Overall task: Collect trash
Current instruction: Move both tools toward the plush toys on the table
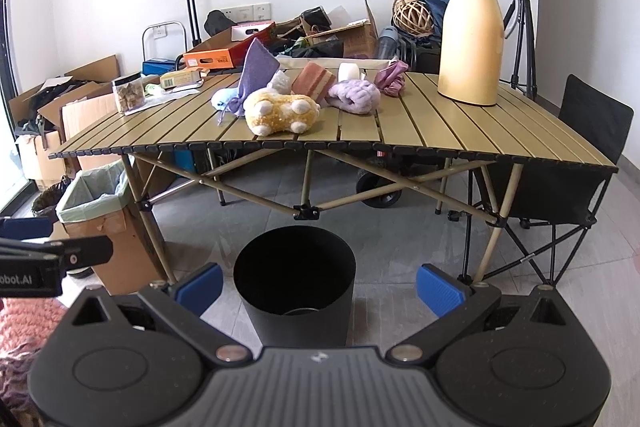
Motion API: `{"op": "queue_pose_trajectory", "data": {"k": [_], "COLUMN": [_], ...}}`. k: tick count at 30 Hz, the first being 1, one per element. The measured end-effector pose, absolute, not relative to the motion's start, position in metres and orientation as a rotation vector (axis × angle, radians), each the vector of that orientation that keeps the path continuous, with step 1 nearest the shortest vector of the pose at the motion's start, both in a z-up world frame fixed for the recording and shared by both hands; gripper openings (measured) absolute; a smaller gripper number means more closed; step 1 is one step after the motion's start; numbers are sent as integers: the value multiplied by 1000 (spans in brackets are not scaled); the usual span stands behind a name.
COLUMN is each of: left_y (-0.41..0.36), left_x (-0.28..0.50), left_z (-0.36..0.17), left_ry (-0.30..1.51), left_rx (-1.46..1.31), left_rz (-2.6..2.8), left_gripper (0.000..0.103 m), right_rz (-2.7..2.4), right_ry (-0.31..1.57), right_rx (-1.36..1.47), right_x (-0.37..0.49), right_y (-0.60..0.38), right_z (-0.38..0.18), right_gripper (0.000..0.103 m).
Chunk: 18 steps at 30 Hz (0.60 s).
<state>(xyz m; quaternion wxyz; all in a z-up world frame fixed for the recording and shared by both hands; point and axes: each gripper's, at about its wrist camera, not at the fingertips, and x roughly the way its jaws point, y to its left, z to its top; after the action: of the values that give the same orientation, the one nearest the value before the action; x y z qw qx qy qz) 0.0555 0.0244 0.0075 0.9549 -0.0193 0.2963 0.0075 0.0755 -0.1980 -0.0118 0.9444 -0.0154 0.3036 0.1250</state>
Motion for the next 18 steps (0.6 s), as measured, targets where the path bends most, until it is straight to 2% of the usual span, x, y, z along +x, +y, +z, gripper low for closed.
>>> {"op": "queue_pose_trajectory", "data": {"k": [18], "left_y": [54], "left_x": [162], "left_z": [22], "left_ry": [494], "left_rx": [-55], "left_rz": [110], "left_gripper": [103], "right_rz": [313], "right_ry": [528], "right_rx": [0], "right_x": [185], "right_y": [-177], "right_z": [-10], "right_gripper": [103]}}
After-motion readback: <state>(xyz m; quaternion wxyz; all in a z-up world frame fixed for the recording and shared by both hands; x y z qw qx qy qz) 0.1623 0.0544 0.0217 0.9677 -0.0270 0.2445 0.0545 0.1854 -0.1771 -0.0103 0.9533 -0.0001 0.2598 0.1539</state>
